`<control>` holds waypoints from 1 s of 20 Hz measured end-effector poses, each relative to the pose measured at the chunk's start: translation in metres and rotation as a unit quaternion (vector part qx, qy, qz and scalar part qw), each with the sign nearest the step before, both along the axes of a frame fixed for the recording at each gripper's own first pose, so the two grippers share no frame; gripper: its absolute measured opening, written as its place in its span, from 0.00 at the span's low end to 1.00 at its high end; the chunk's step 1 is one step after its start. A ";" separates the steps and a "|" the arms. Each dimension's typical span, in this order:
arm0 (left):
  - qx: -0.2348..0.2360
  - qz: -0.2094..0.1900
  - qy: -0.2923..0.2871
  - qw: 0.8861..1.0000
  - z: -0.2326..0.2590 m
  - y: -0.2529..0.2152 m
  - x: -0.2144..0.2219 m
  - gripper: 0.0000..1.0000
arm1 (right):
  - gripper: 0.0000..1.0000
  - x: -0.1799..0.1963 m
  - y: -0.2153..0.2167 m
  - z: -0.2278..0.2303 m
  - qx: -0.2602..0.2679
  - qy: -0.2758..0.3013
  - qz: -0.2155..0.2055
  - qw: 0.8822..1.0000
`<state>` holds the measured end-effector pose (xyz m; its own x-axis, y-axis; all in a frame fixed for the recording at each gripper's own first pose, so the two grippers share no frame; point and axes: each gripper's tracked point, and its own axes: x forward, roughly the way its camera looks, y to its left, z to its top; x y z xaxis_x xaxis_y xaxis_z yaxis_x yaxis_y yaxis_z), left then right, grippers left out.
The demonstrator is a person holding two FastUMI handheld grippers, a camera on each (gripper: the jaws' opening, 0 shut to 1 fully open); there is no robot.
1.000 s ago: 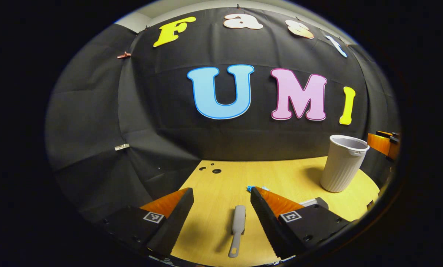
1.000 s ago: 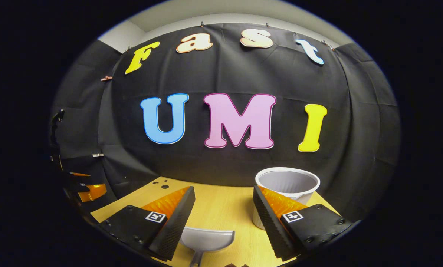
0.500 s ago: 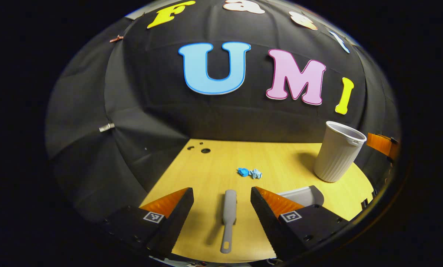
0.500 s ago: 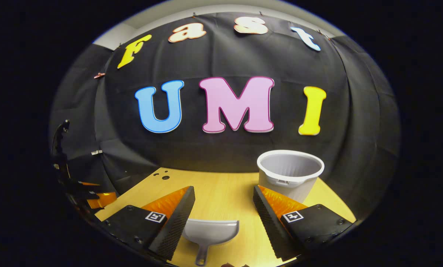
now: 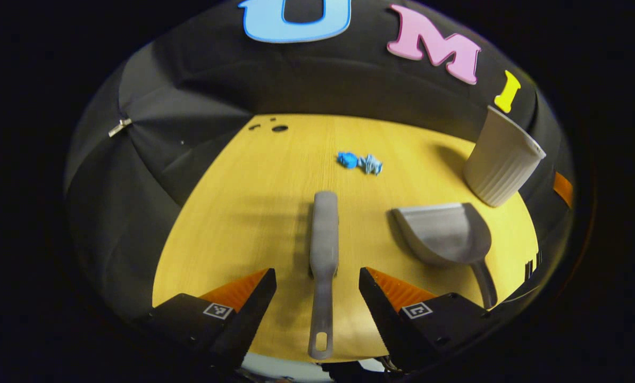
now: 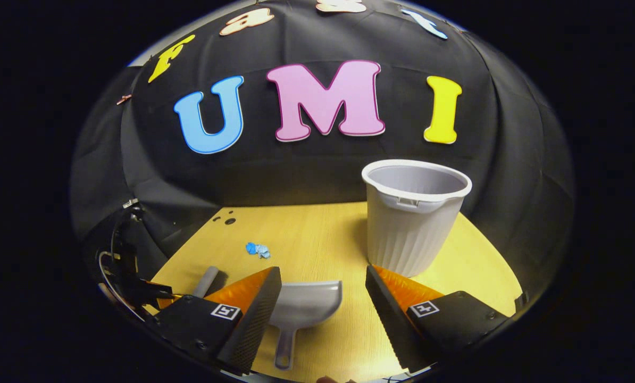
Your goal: Pick up the small broom and dustpan from the desktop, sweep the trash into the dustpan with the broom, and then empty the trash into the garbage bin.
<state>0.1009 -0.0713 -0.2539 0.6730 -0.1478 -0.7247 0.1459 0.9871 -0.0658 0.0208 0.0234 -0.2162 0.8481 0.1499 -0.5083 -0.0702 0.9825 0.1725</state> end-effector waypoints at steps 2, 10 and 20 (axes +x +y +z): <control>0.019 -0.009 0.042 0.999 -0.021 -0.002 0.001 0.99 | 0.99 -0.003 0.003 -0.019 0.008 0.034 0.014 0.999; 0.037 0.000 0.152 0.988 -0.065 -0.006 0.016 0.76 | 0.99 -0.023 0.036 -0.074 0.024 0.152 0.079 0.985; 0.064 -0.058 0.193 0.977 -0.063 -0.013 0.022 0.27 | 0.99 -0.066 0.062 -0.142 0.029 0.335 0.067 0.939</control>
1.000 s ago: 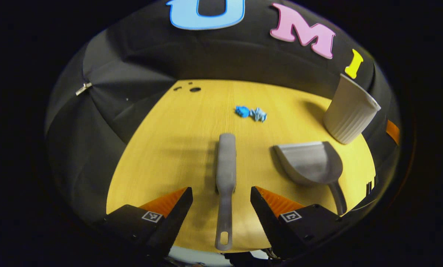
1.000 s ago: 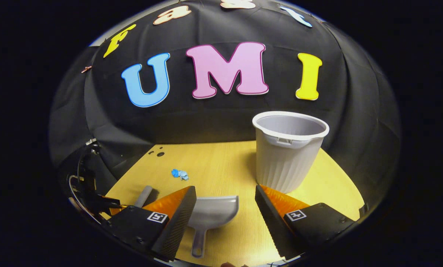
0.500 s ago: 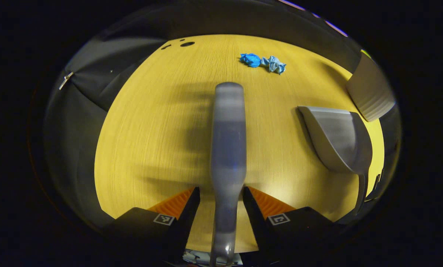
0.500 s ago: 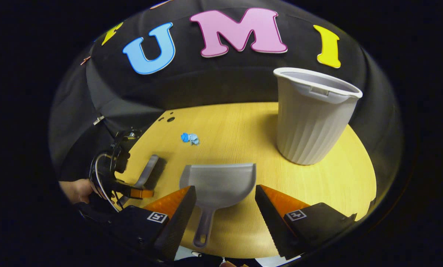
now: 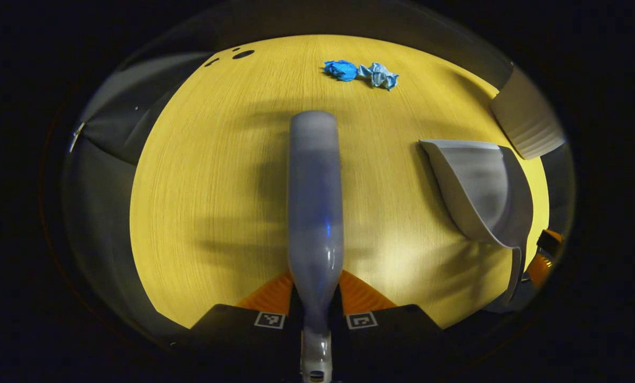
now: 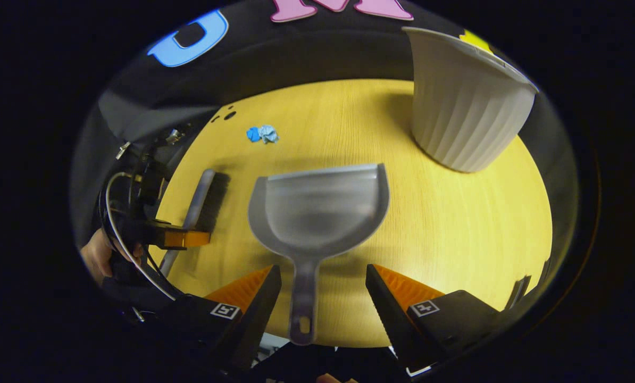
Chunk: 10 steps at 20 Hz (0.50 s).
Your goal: Pick up the small broom and dustpan from the desktop, sweep the trash into the dustpan with the broom, and then empty the trash into the garbage bin.
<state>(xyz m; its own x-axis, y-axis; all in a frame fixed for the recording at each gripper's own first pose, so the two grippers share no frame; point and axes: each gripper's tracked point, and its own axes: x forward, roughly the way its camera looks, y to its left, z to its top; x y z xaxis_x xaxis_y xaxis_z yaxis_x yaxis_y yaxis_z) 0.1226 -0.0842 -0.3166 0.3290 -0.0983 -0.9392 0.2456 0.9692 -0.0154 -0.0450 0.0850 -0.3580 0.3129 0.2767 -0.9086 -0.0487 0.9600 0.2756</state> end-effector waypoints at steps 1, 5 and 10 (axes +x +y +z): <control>-0.002 -0.002 -0.002 1.000 0.000 0.000 0.000 0.27 | 0.99 -0.002 0.003 -0.004 0.000 0.014 -0.006 1.000; -0.003 -0.006 -0.005 1.000 0.001 0.000 0.002 0.27 | 0.99 -0.003 0.012 -0.027 -0.030 0.046 -0.002 0.998; -0.010 0.000 -0.011 1.000 0.001 0.000 0.002 0.28 | 0.99 0.007 0.015 -0.054 -0.062 0.068 -0.010 0.996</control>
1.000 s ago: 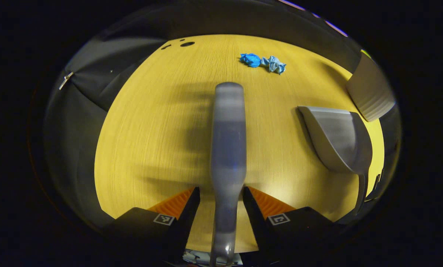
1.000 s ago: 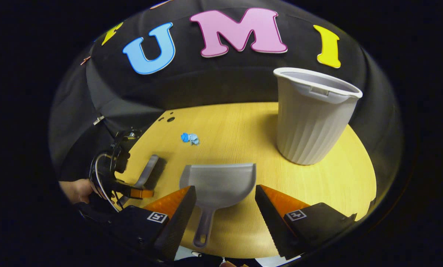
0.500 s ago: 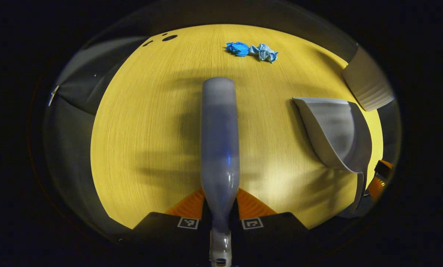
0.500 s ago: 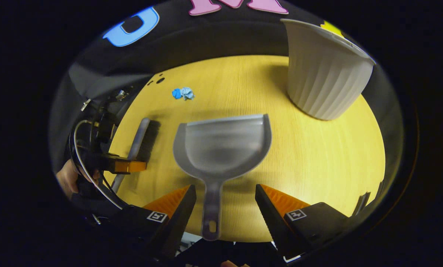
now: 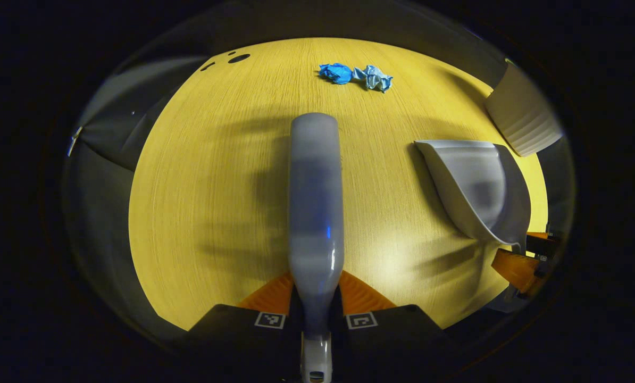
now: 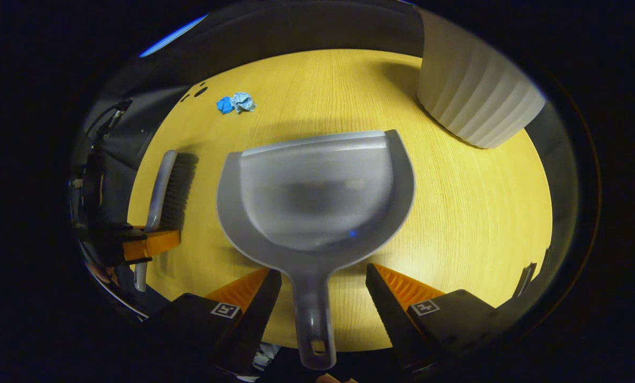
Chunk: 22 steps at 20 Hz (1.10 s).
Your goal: Pick up the small broom and dustpan from the desktop, sweep the trash into the dustpan with the broom, and then empty the trash into the garbage bin.
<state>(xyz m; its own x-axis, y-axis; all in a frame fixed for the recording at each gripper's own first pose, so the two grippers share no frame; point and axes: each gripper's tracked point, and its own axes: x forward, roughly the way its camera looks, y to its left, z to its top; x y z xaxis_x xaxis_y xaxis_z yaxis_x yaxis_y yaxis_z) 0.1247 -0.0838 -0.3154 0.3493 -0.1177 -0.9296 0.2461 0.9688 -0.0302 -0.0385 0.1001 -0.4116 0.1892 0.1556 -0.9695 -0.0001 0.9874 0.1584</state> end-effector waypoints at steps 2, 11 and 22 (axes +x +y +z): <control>-0.006 0.000 0.002 1.000 0.000 0.000 0.000 0.27 | 0.99 0.001 0.002 -0.009 -0.005 0.009 -0.002 1.000; 0.011 0.000 -0.011 1.000 0.012 0.025 0.049 0.27 | 0.45 0.001 -0.002 -0.018 -0.014 0.026 0.064 0.998; 0.131 -0.120 -0.055 0.983 0.034 0.044 0.208 0.27 | 0.36 0.027 -0.043 -0.018 -0.035 -0.001 0.221 0.975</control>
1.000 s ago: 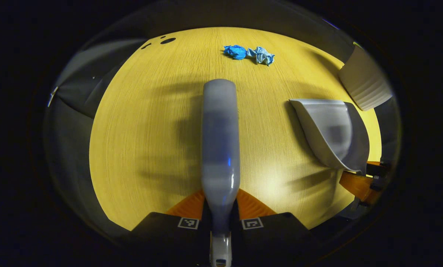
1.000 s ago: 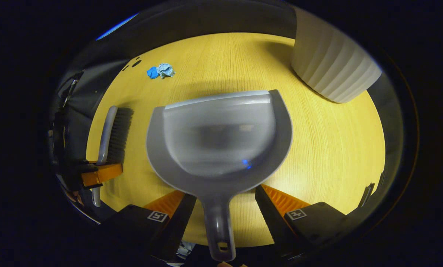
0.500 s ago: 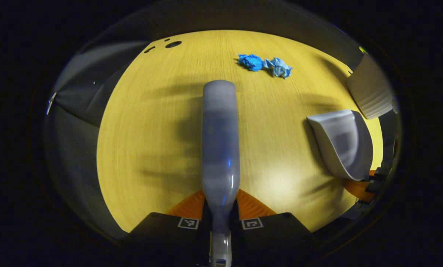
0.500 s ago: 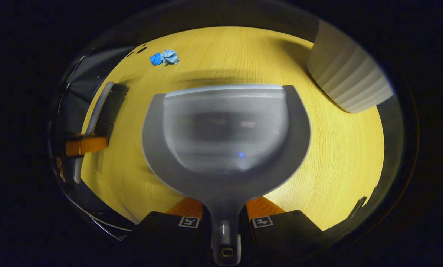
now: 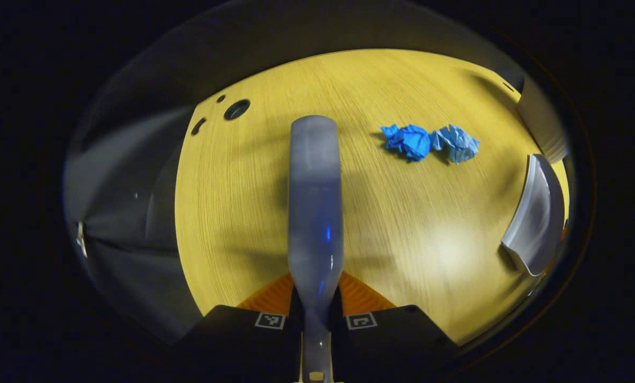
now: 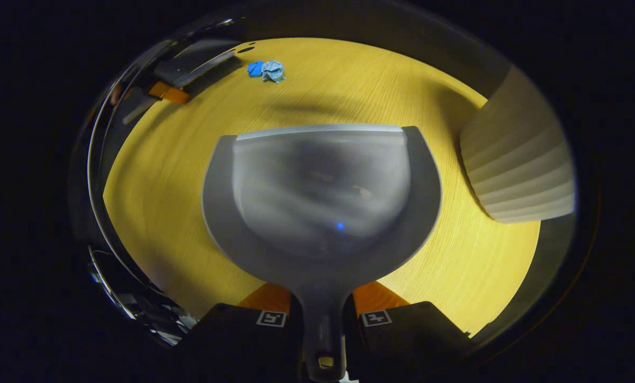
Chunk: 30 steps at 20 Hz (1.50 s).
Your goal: Pick up the small broom and dustpan from the desktop, sweep the trash into the dustpan with the broom, and then empty the trash into the garbage bin.
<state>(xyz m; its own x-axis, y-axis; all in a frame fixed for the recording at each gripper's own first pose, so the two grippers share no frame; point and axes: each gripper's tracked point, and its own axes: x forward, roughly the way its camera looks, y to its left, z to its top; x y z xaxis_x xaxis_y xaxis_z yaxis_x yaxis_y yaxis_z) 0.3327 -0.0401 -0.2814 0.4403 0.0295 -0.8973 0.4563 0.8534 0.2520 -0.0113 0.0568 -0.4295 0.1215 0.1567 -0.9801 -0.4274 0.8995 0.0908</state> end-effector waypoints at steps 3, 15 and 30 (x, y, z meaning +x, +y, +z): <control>0.059 -0.077 -0.010 0.995 0.005 -0.015 0.032 0.27 | 0.36 0.002 -0.002 0.000 0.010 0.006 0.008 1.000; 0.070 -0.345 0.047 0.935 0.023 -0.150 -0.013 0.27 | 0.36 0.007 -0.002 -0.002 0.038 -0.016 0.005 0.999; -0.096 -0.324 0.159 0.928 0.043 -0.189 -0.138 0.27 | 0.36 0.009 -0.006 -0.007 0.034 -0.054 -0.001 0.998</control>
<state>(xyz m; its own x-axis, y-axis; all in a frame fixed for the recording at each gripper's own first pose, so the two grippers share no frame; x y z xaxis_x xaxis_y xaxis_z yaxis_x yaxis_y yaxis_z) 0.1946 -0.2295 -0.2386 0.0213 -0.3221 -0.9465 0.9143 0.3893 -0.1120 -0.0026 0.0509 -0.4366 0.2269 0.2222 -0.9482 -0.4371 0.8933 0.1047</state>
